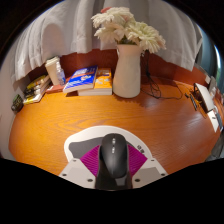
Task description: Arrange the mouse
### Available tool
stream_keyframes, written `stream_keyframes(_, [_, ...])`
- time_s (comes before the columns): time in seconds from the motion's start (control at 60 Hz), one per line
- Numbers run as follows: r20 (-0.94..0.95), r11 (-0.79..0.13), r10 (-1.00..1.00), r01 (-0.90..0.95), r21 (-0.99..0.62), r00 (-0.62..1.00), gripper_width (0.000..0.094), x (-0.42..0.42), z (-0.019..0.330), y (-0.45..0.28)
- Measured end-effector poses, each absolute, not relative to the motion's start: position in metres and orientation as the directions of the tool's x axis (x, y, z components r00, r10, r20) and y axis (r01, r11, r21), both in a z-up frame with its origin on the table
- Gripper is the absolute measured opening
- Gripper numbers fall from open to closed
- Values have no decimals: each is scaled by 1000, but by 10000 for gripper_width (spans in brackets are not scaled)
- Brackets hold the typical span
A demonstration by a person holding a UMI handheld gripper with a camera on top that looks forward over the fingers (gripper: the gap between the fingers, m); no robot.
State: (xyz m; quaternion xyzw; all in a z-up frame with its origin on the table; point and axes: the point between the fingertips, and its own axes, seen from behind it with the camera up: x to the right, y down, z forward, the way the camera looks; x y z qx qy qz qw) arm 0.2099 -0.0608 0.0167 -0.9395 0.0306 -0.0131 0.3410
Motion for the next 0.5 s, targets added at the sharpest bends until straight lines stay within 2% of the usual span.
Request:
stream_keyframes(0.1, [-1,-802,-42,-34,-596,999,365,203,-14,-73])
stream_keyframes(0.2, [-35,-765,-68,-74,-640,997,399,201,-14,-70])
stream_keyframes(0.383, [-8,-775,-48,-42,-630,999,492,202,-14,-68])
stream_keyframes(0.433, [13,-784,-51,-32,-621,999,551,205,-14,-68])
stream_keyframes(0.5, [62,-795,-52,-4,-607,997,704,214,-12,-69])
